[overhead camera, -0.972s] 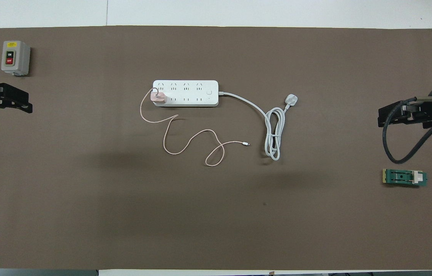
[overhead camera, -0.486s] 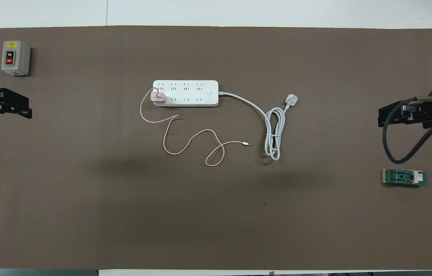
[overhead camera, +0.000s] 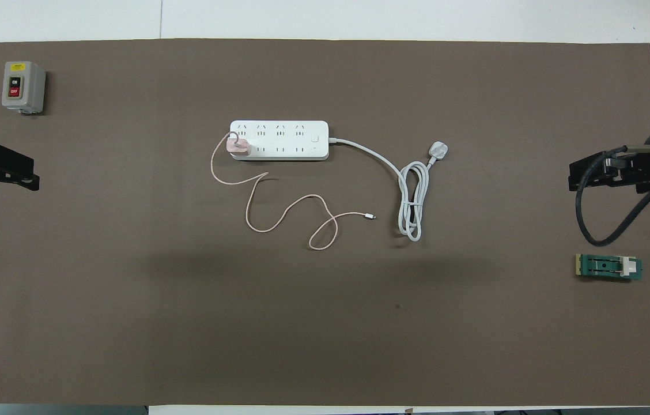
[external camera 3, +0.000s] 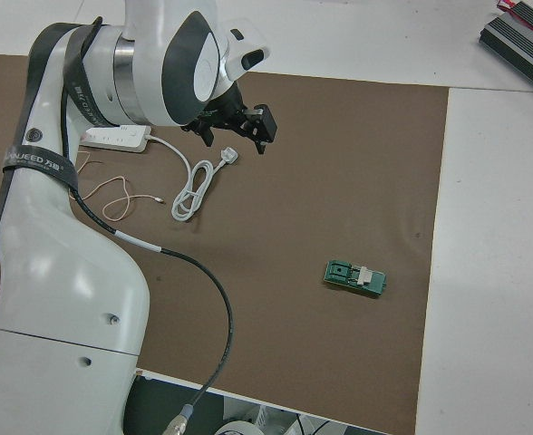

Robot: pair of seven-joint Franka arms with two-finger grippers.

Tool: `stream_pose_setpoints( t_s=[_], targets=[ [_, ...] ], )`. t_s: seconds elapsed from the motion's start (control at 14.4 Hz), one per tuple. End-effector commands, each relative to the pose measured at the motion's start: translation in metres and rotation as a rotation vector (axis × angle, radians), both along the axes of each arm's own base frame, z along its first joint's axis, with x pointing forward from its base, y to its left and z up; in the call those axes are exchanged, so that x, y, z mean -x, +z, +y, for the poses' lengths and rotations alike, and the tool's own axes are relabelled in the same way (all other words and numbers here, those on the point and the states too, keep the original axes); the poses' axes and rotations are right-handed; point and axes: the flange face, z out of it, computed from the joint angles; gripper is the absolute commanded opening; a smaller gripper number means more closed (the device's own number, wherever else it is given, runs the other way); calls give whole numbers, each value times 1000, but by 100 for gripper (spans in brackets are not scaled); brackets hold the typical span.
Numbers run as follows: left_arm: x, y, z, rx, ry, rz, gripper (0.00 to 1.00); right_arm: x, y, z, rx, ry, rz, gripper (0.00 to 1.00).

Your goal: Plug charger into power strip

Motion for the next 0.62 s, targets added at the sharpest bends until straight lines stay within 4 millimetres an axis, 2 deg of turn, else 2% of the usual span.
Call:
stream_pose_setpoints(
  t_s=[0.0, 0.21, 0.56],
  targets=[
    [19, 7, 0, -22, 1, 6, 100, 7, 2, -2, -12, -21, 12, 100],
    [23, 1, -15, -22, -32, 17, 100, 8, 3, -2, -11, -21, 10, 100],
    [17, 2, -17, 5, -44, -44, 100, 7, 2, -2, -12, -21, 12, 100]
  ],
)
